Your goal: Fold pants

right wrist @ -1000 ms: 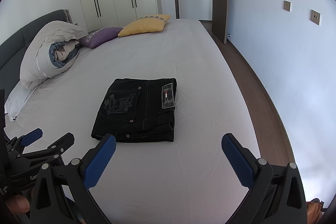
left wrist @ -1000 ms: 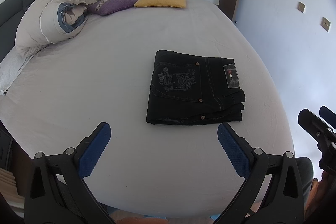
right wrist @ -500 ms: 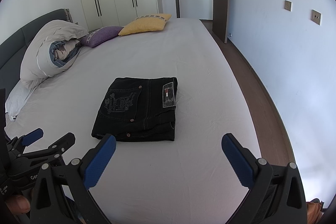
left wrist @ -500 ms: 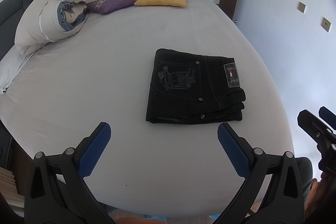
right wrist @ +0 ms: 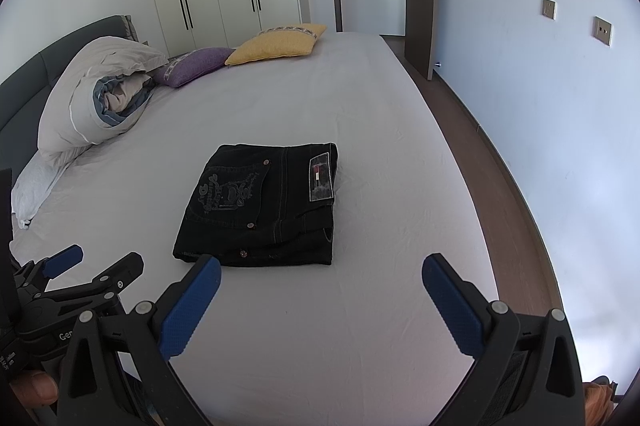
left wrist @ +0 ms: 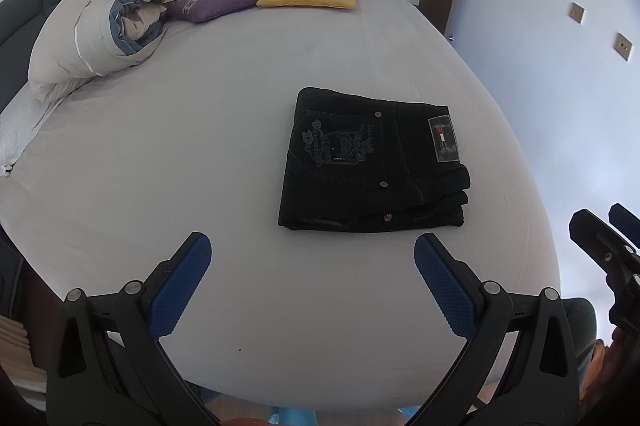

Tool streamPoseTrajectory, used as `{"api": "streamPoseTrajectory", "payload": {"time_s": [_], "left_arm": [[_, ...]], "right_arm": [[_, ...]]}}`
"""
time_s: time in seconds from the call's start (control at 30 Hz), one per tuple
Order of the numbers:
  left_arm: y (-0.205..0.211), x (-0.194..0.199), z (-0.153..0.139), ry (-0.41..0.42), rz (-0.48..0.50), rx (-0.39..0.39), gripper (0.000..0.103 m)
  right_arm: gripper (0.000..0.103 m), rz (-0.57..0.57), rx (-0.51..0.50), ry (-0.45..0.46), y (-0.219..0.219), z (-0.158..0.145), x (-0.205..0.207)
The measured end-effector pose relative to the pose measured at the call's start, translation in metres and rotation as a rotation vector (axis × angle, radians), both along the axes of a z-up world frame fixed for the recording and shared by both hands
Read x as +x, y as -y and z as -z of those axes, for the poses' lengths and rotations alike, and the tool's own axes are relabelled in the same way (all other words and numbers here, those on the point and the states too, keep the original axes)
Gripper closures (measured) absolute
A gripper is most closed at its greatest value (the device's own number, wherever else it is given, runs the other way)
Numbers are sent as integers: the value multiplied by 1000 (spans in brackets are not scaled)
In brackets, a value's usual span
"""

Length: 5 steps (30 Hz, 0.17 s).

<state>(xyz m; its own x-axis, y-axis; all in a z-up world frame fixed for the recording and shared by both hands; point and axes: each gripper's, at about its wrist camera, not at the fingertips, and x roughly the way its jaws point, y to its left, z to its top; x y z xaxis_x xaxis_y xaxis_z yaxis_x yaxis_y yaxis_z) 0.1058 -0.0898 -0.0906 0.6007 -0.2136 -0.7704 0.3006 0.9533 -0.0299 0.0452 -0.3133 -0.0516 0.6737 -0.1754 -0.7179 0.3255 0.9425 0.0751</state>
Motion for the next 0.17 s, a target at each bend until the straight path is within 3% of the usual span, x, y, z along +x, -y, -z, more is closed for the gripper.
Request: {"api": "streamPoseTrajectory", "payload": {"time_s": [0.17], "left_arm": [[-1, -1, 0, 10, -5, 11, 0]], "right_arm": [[0, 5, 1, -2, 2, 3, -1]]}}
